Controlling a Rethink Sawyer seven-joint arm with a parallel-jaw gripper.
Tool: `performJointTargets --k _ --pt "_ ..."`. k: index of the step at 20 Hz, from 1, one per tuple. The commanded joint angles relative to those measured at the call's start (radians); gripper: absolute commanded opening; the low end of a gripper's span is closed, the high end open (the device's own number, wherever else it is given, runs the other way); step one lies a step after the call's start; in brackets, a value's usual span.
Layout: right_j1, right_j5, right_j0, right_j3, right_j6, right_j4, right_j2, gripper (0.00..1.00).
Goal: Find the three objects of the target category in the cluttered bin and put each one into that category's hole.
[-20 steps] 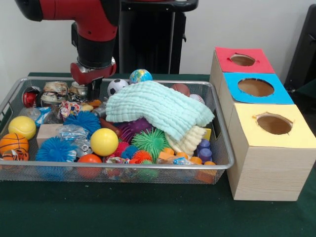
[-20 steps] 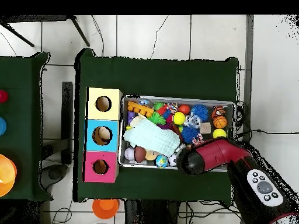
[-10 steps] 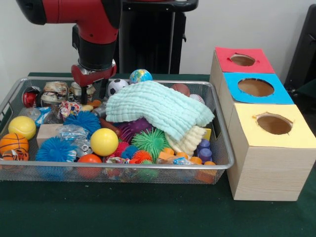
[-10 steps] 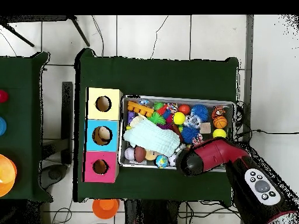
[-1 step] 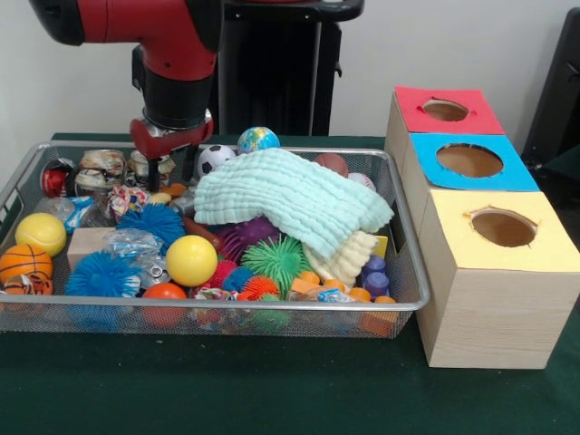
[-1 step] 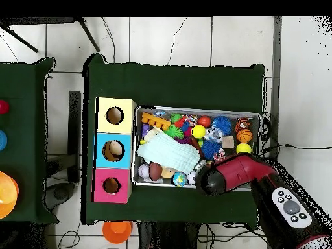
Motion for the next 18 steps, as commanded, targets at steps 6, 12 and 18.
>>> performJointTargets --k 6,12,18 --pt "0.056 -0.197 -0.063 -0.064 -0.175 -0.119 0.045 1.00" --pt "0.033 -0.243 -0.068 -0.052 -0.157 -0.140 0.029 1.00" --pt "0.105 -0.150 -0.030 -0.119 -0.195 -0.178 -0.032 1.00"
